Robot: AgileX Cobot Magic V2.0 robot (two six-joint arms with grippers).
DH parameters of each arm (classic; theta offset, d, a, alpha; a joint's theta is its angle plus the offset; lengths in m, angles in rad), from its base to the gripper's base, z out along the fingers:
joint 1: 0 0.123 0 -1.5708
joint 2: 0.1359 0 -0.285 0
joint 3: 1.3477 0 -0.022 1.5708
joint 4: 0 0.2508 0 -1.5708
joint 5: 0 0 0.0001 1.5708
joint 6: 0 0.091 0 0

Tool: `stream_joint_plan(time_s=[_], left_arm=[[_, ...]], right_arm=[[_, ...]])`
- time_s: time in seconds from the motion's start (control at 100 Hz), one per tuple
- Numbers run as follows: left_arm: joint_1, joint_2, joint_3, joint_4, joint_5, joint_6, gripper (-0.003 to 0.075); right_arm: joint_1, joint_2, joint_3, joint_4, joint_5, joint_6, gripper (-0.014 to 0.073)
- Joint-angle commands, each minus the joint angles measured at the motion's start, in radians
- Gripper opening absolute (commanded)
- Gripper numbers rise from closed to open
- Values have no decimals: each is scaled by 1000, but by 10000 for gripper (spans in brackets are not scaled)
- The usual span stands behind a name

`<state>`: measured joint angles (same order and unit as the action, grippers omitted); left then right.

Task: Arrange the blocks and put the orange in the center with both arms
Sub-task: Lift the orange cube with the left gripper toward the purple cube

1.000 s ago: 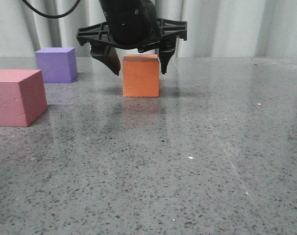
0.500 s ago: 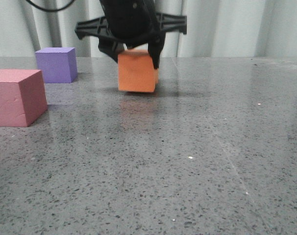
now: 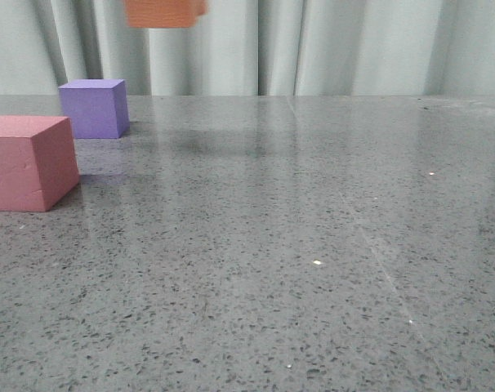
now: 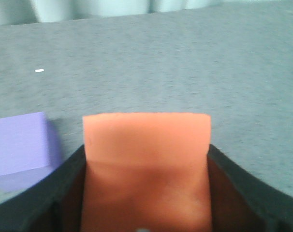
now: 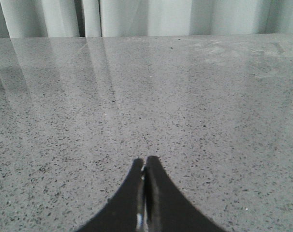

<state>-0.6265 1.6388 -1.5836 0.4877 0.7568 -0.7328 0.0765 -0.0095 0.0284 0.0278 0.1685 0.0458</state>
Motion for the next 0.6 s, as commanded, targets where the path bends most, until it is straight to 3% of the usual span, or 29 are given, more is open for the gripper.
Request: stream_joint_plan(time_s=[0.0,0.26,0.59], left_arm=[[52,-90,35,9,-45,4,222],[173,-214,296,-25,-205,6,222],[198,-189,367,-32,-249,6,222]], right_arm=[[-6,-26,-14,4,-84,-5,-67],[-6,-26,-14,4,-84,-5,-67],[-6,-26,-14,4,-83,-5,-67]])
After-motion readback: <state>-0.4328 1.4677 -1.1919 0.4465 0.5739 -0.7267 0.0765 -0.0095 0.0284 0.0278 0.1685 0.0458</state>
